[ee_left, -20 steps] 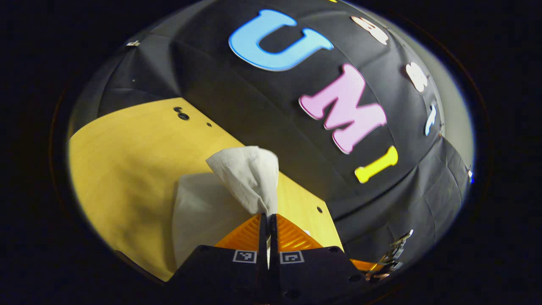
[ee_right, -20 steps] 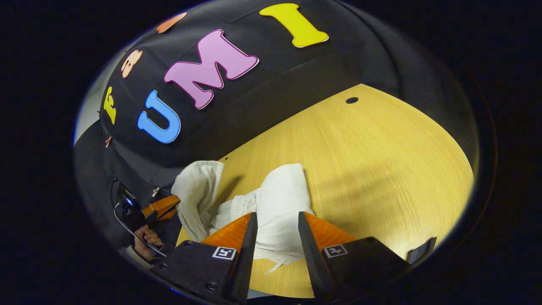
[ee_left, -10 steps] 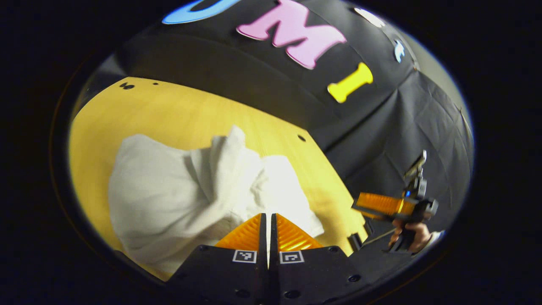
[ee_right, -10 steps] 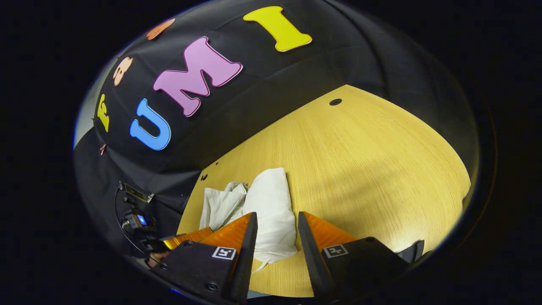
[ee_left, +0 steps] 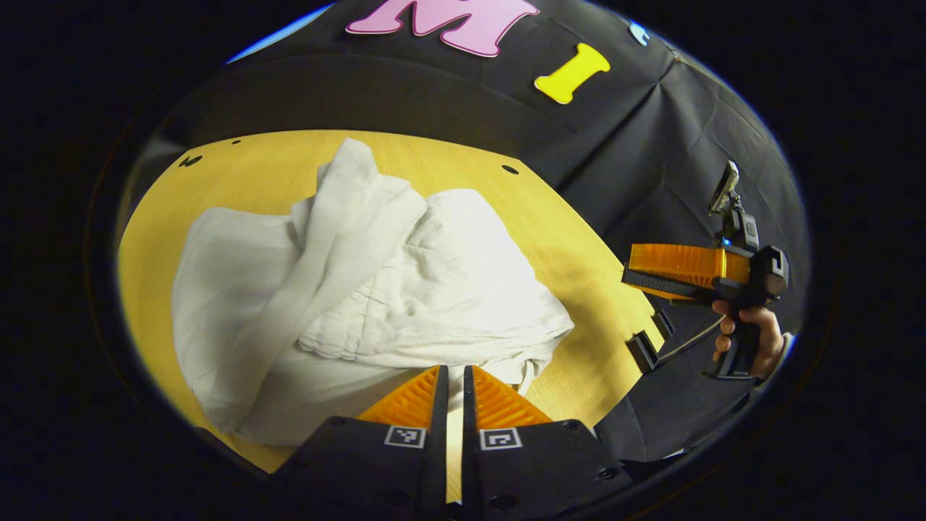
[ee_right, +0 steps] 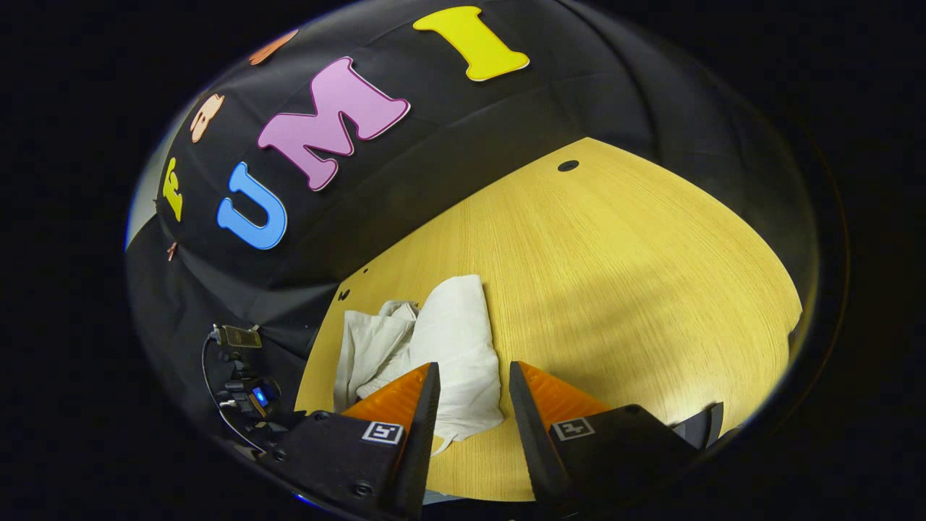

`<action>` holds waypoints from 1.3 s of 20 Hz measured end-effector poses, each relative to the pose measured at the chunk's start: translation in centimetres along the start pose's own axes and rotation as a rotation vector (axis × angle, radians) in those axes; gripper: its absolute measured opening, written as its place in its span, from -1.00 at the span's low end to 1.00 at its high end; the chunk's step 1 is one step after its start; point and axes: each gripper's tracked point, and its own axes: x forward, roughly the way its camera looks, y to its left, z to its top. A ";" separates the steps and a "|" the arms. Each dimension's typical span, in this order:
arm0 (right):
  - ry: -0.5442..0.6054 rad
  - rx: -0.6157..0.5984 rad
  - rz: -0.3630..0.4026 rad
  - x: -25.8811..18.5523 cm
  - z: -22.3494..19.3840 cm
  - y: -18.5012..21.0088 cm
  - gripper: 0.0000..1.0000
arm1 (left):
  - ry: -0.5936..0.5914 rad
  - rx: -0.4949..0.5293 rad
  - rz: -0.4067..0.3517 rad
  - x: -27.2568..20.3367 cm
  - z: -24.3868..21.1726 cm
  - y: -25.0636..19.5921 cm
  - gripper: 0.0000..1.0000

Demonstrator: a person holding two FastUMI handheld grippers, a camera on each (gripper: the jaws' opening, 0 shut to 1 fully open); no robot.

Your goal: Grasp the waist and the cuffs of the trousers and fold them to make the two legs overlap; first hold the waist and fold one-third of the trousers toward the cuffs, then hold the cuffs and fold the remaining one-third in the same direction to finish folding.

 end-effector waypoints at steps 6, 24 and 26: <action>0.042 0.009 0.026 -1.1 -0.5 2.9 0.19 | -0.074 -0.023 -0.007 -5.0 3.5 -0.2 0.72; 0.115 -0.049 0.075 0.5 -1.5 6.3 0.25 | -0.282 -0.255 0.224 -16.6 6.1 8.2 0.80; 0.143 -0.039 0.069 0.5 -1.8 5.8 0.24 | -0.287 -0.253 0.238 -16.7 6.1 8.3 0.80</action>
